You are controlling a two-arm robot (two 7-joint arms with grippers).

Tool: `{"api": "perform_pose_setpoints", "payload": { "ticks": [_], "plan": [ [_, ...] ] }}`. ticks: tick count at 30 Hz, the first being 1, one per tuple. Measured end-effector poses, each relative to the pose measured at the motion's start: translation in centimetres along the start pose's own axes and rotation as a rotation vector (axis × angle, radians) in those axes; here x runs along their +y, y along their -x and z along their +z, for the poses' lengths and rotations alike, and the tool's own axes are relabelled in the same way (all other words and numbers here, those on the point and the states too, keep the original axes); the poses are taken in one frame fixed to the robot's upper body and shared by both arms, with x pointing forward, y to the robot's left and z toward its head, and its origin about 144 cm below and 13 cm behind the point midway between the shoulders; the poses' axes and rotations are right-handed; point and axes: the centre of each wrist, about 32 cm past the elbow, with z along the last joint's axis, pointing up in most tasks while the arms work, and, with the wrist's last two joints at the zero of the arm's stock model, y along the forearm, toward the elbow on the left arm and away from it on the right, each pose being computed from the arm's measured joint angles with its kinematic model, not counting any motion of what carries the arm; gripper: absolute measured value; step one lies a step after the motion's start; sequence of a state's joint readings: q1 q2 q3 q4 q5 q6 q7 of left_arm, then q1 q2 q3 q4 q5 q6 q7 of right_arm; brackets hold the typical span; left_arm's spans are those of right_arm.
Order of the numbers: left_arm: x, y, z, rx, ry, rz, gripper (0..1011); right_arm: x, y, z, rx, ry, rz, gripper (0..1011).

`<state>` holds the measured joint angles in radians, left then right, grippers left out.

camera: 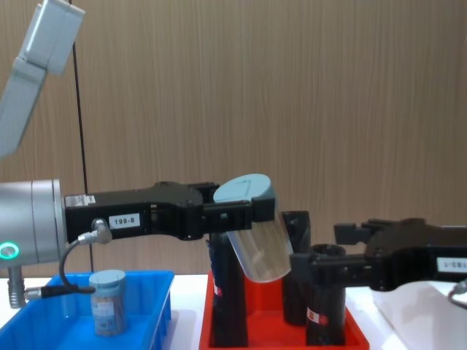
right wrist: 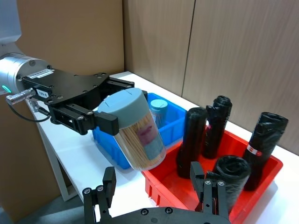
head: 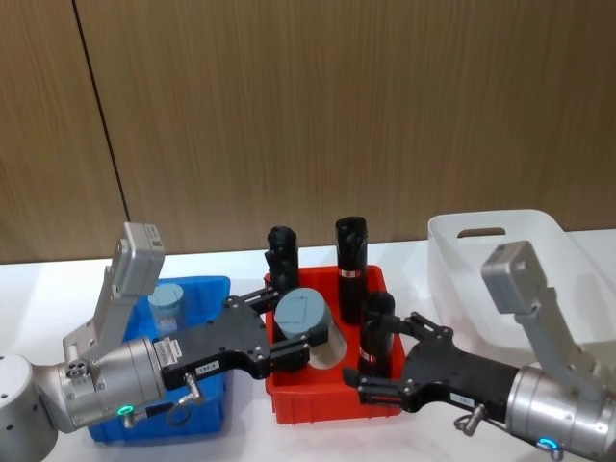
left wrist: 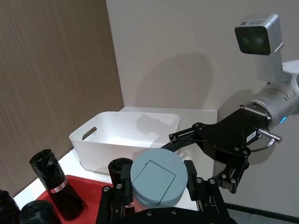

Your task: Pick the cotton swabs from the blue box and place them into the white box.

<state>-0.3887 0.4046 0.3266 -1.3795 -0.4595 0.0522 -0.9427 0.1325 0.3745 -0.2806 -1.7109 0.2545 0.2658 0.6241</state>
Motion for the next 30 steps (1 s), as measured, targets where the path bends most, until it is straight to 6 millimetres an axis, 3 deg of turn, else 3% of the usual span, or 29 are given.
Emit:
{"api": "perform_pose_setpoints", "payload": {
  "ticks": [30],
  "plan": [
    [0.0, 0.0, 0.0, 0.0, 0.0, 0.0, 681, 4.1, 0.6, 0.2, -0.036, -0.006, 0.047, 1002]
  ]
}}
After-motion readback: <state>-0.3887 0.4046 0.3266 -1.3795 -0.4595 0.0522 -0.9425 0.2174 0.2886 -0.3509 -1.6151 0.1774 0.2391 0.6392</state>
